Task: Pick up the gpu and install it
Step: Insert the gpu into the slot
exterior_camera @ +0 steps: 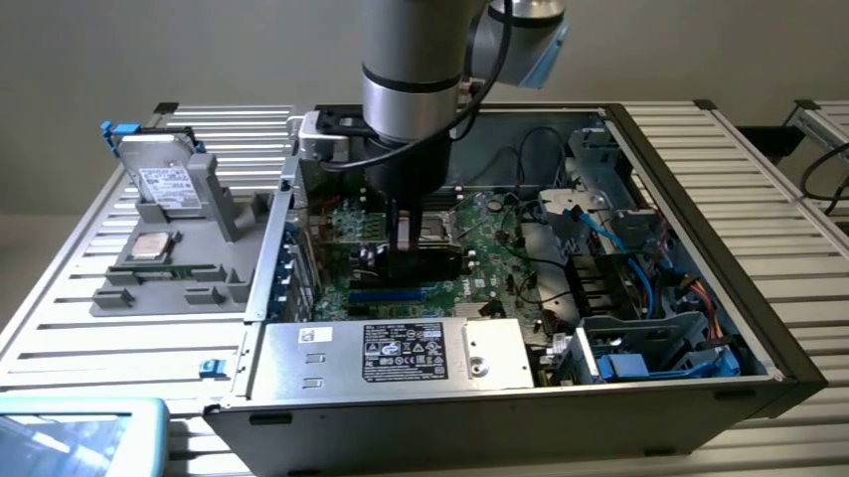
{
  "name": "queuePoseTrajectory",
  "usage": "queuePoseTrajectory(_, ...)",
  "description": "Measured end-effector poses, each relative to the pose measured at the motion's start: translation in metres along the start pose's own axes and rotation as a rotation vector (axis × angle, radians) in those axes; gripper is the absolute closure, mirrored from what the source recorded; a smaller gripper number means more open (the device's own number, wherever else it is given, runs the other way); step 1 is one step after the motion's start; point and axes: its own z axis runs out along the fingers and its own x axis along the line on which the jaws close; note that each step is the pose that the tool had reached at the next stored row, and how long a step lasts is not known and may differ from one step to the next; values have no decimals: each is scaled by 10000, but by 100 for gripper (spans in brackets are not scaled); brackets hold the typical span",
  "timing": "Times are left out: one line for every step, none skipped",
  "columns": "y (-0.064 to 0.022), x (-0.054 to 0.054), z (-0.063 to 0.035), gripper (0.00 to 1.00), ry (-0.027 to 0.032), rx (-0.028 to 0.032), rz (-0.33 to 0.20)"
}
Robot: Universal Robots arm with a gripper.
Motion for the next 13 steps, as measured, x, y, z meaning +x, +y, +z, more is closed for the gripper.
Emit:
queuePoseTrajectory(1,6,3,71,-3,0,0)
queuePoseTrajectory(2,15,6,71,-6,0,0)
queuePoseTrajectory(4,22,9,71,-8,-2,0)
queuePoseTrajectory(6,24,14,71,-10,-3,0)
queuePoseTrajectory(8,24,20,71,-11,-7,0)
queuePoseTrajectory(9,24,25,71,-11,-17,-1)
queuePoseTrajectory(10,25,32,71,-13,-23,-3)
queuePoseTrajectory(14,25,40,71,-14,-25,-1)
queuePoseTrajectory(18,24,50,71,-16,-26,0)
queuePoseTrajectory(22,25,56,71,-15,-27,-1)
queuePoseTrajectory(26,25,60,71,-14,-31,-1)
queuePoseTrajectory(31,26,61,71,-13,-32,-1)
queuePoseTrajectory(37,26,62,71,-15,-33,-2)
